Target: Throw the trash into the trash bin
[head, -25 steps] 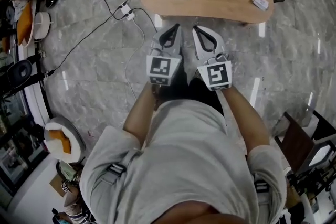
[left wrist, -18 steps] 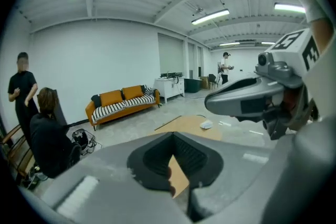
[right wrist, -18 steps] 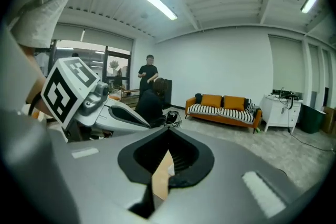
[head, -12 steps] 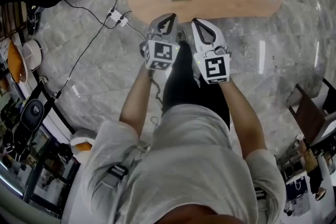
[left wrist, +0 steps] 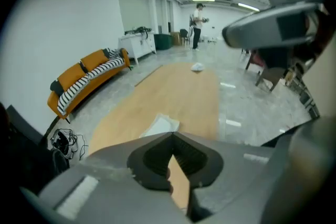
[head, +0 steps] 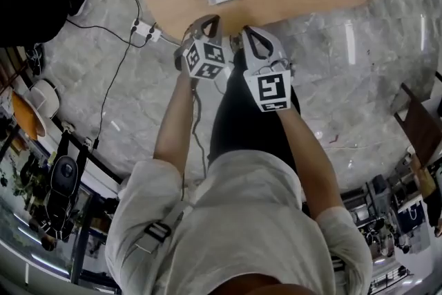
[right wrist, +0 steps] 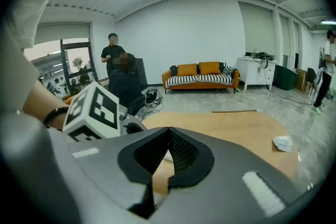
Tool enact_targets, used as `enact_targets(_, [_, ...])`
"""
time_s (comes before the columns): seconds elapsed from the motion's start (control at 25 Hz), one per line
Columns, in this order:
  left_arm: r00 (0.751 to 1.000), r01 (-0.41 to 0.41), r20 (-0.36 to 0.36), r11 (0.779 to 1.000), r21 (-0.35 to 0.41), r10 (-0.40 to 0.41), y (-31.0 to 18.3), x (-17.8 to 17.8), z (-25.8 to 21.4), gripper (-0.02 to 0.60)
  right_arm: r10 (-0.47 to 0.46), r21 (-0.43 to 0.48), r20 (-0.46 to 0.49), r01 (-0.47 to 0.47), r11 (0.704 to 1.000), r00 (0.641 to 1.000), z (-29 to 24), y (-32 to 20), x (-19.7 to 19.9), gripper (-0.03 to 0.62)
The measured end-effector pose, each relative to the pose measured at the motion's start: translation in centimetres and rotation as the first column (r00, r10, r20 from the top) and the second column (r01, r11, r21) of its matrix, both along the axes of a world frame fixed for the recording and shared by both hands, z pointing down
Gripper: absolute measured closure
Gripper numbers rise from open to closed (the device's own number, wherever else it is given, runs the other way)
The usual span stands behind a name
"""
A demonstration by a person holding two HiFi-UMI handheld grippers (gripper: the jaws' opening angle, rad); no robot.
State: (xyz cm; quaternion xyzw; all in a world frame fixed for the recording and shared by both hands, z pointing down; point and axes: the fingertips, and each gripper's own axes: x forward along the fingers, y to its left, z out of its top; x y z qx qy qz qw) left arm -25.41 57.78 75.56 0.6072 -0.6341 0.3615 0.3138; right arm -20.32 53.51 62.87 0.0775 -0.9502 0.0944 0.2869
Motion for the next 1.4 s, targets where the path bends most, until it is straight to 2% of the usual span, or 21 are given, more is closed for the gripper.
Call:
enact_targets(0.12, [0.998,-0.062,0.021,0.992,-0.111,0.064,0.0,-1.5,4.4,0.559,0.049,-0.023,-0.037,-0.05,0.998,0.998,1.3,0.0,1.4,0.586])
enact_targets(0.24, [0.993,-0.121,-0.007,0.974,-0.193,0.121,-0.5,-2.1,8.1,0.519,0.078,-0.038,-0.073,-0.081,0.996,0.994,2.3,0.1,2.8,0.586])
enact_targets(0.4, [0.973,-0.221,-0.004,0.923,-0.315,0.231,-0.5,-2.2,12.6,0.503,0.107,-0.046,-0.097,-0.112,0.993,0.989,2.9,-0.3,3.8,0.586])
enact_targets(0.6, [0.944,-0.284,0.024,0.85,-0.444,0.329,-0.1,-2.5,17.0,0.505,0.121,-0.04,-0.097,-0.126,0.991,0.988,3.3,-1.3,3.6,0.586])
enact_targets(0.64, [0.94,-0.288,0.032,0.842,-0.457,0.339,-0.1,-2.6,17.3,0.511,0.117,-0.037,-0.097,-0.121,0.992,0.988,3.3,-1.4,3.5,0.586])
enact_targets(0.68, [0.939,-0.29,0.034,0.84,-0.458,0.343,-0.1,-2.6,17.3,0.555,0.114,-0.034,-0.098,-0.118,0.992,0.989,3.3,-1.5,3.6,0.586])
enact_targets(0.76, [0.949,-0.277,0.02,0.863,-0.423,0.315,-0.5,-2.2,16.5,0.558,0.116,-0.023,-0.102,-0.119,0.993,0.988,3.1,-1.9,3.8,0.586])
enact_targets(0.96, [0.986,-0.169,-0.022,0.963,-0.209,0.168,-3.3,-0.6,9.8,0.56,0.189,-0.012,-0.087,-0.19,0.982,0.978,1.5,-3.8,4.3,0.586])
enact_targets(1.08, [0.995,-0.065,-0.075,0.995,-0.081,0.059,-4.7,0.5,4.5,0.56,0.229,0.008,-0.064,-0.229,0.973,0.971,-0.2,-4.8,4.3,0.586])
enact_targets(1.2, [0.991,0.047,-0.13,0.998,0.037,-0.042,-6.1,2.1,-1.5,0.56,0.263,0.037,-0.031,-0.262,0.964,0.964,-3.0,-5.7,4.6,0.586])
enact_targets(1.32, [0.979,0.123,-0.178,0.982,0.142,-0.097,-8.5,3.7,-7.6,0.56,0.312,0.055,0.022,-0.313,0.948,0.95,-6.5,-7.4,5.5,0.586])
enact_targets(1.4, [0.973,0.149,-0.205,0.967,0.205,-0.106,-10.5,5.2,-11.3,0.56,0.346,0.061,0.067,-0.35,0.935,0.936,-8.9,-8.8,6.6,0.586])
